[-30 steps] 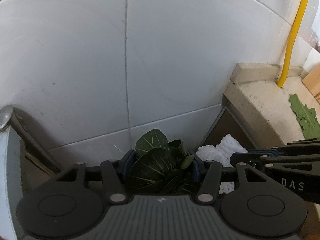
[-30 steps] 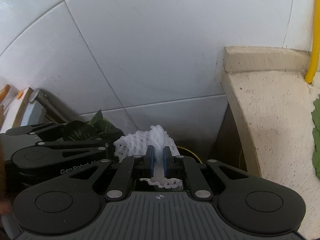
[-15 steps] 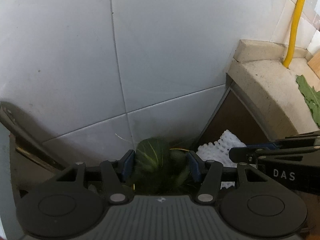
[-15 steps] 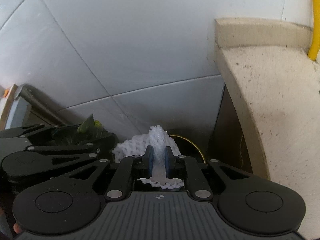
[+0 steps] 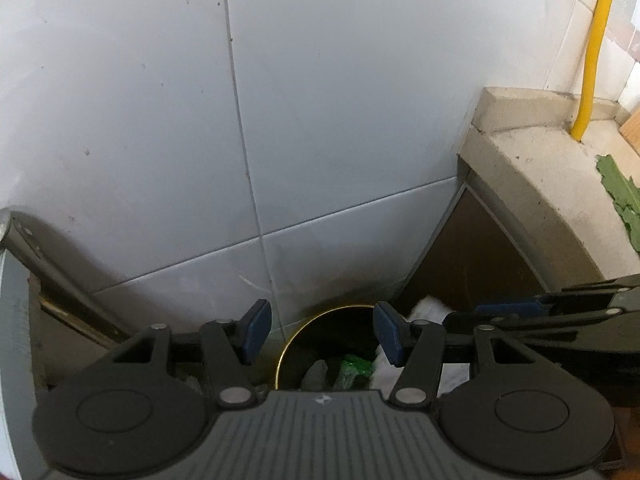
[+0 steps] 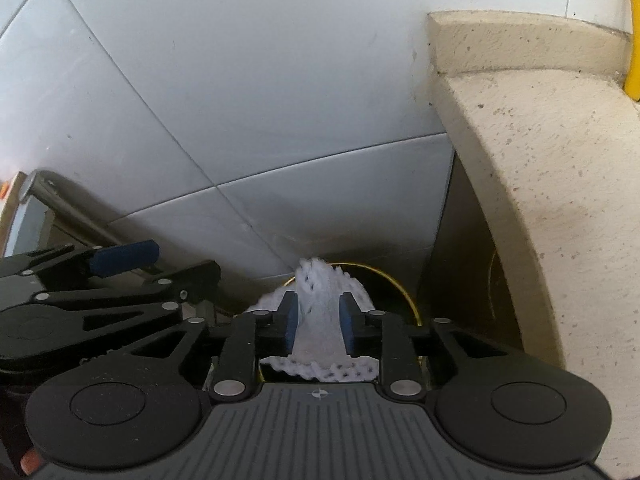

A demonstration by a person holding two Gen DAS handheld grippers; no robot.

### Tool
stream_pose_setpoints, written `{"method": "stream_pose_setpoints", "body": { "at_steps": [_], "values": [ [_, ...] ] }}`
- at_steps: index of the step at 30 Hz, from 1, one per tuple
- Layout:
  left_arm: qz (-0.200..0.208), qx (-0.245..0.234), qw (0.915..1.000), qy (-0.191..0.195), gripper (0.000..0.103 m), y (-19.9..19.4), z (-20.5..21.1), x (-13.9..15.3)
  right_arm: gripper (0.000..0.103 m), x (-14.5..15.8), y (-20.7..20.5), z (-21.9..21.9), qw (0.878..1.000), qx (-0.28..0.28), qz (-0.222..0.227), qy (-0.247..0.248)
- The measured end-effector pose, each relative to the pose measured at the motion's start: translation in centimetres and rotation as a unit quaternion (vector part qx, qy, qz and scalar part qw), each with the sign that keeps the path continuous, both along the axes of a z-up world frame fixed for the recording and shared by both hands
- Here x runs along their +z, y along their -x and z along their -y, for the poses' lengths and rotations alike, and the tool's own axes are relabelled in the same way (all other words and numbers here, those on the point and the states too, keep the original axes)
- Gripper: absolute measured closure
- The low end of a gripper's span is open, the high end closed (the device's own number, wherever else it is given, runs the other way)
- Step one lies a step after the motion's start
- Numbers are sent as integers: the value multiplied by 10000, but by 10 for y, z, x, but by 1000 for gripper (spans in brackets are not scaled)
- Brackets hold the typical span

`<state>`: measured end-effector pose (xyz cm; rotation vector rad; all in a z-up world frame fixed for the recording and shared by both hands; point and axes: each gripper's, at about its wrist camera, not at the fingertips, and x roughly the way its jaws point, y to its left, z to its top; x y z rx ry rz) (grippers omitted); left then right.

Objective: Collect trash
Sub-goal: 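Open left tool over bin dropping bok choy while right tool drops foam net, then move both open tools back over the counter toward remaining trash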

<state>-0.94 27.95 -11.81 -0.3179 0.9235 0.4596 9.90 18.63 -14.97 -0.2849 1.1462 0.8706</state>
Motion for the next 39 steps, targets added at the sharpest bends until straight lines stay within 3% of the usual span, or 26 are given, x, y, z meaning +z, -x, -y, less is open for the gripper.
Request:
{"method": "stream_pose_setpoints", "body": {
  "at_steps": [13,19,29,34,39],
  "values": [
    [725,-81,9961,-493,53,9,11,22,67,26,7,19,9985,-247,437,-208],
    [1127,-259,9882,-1001,53,16,25,36,62,49,20,38,9956,-391,781,-331],
    [1272,-637,9782,-1511,49,21,51,46,57,91,48,85,9864,-763,1342,-572],
    [1291,-788,9771,-1495,49,21,62,49,57,109,46,123,9816,-984,1471,-712],
    [1472,-1203,9753,-1128,47,15,91,63,54,120,39,175,9723,-1454,1688,-707]
  ]
}}
